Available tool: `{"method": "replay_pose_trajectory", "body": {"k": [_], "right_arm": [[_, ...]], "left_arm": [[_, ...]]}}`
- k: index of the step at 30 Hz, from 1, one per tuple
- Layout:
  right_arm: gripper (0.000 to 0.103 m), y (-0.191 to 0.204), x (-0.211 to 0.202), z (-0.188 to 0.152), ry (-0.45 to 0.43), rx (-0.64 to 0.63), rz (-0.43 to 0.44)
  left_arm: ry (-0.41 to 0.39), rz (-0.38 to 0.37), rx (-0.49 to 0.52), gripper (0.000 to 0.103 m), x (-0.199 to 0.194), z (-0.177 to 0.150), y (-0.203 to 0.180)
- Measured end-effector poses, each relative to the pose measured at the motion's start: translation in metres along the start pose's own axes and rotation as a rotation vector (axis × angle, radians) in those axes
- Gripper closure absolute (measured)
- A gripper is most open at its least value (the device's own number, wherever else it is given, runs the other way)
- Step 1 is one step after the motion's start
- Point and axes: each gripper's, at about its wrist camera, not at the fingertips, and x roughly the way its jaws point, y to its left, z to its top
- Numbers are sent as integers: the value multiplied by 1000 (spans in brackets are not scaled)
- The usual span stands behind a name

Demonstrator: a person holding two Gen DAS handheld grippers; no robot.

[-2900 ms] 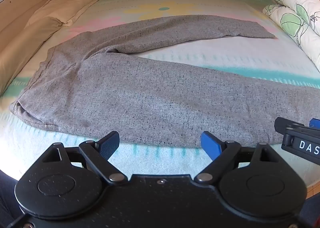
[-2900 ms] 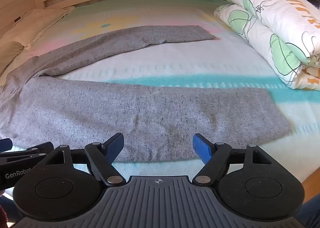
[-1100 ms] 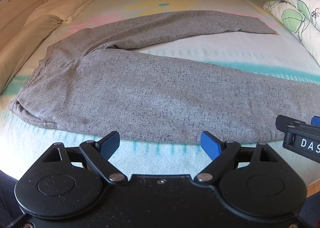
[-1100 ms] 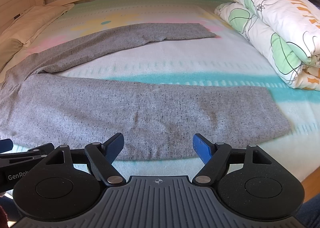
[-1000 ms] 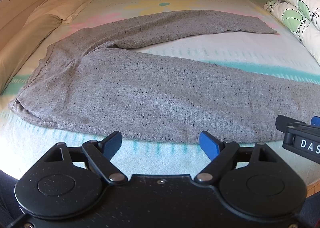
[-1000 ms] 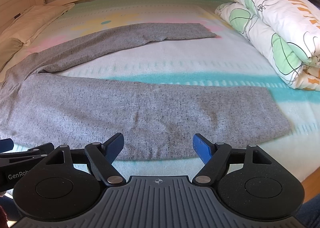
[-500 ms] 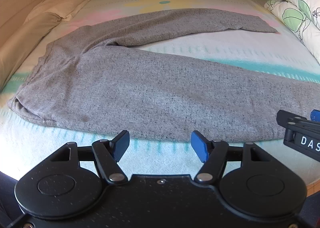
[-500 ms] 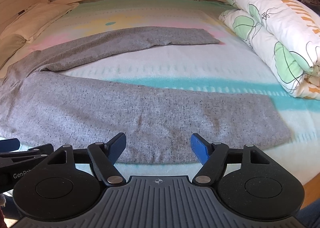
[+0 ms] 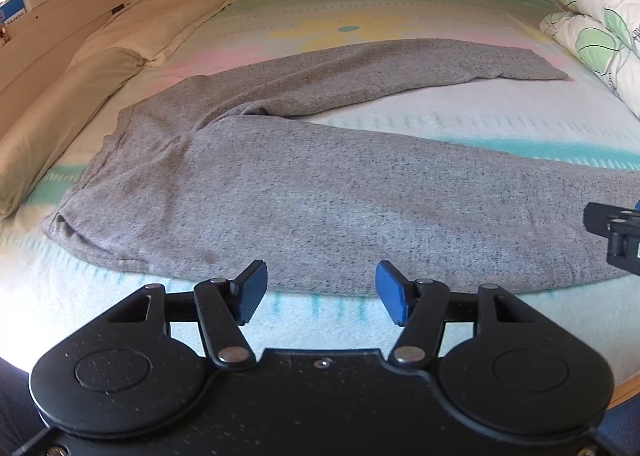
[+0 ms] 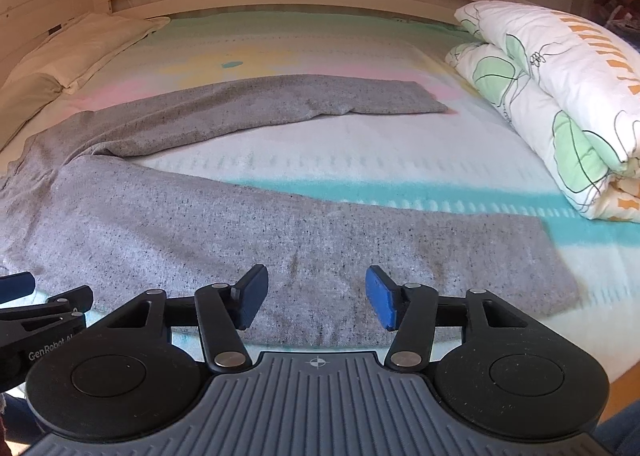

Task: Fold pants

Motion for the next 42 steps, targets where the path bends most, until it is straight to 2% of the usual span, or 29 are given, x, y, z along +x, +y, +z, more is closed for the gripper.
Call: {"method": "replay_pose_trajectory", "body": {"k": [2, 7, 12, 13, 16, 18, 21, 26, 31, 42], "right_arm": [[50, 2, 1, 1, 14, -4, 7], [50, 3, 7, 2, 60, 33, 36], [50, 10, 11, -2, 104, 2, 29], [52, 11, 12, -1, 117, -3, 31], [64, 12, 12, 5, 187, -4, 32], [65, 10, 14, 16, 245, 24, 38], [65, 7, 19, 40, 284, 74, 89], [65, 7, 46, 92, 276, 92, 116], [65, 5, 90, 143, 272, 103, 122], [65, -1, 212, 247, 234, 209, 148]], "left_arm": [[21, -6, -29, 39, -4, 3, 5], [7, 2, -25, 38, -14, 13, 11], [61, -28, -55, 38, -7, 24, 24], [68, -34, -56, 38, -6, 27, 26], [79, -43, -66, 38, 0, 42, 36], [82, -43, -75, 38, 3, 54, 44], [88, -27, -84, 38, 11, 75, 57], [88, 22, -83, 37, 31, 115, 77], [81, 70, -75, 37, 63, 162, 90], [67, 98, -112, 37, 166, 255, 112]]}}
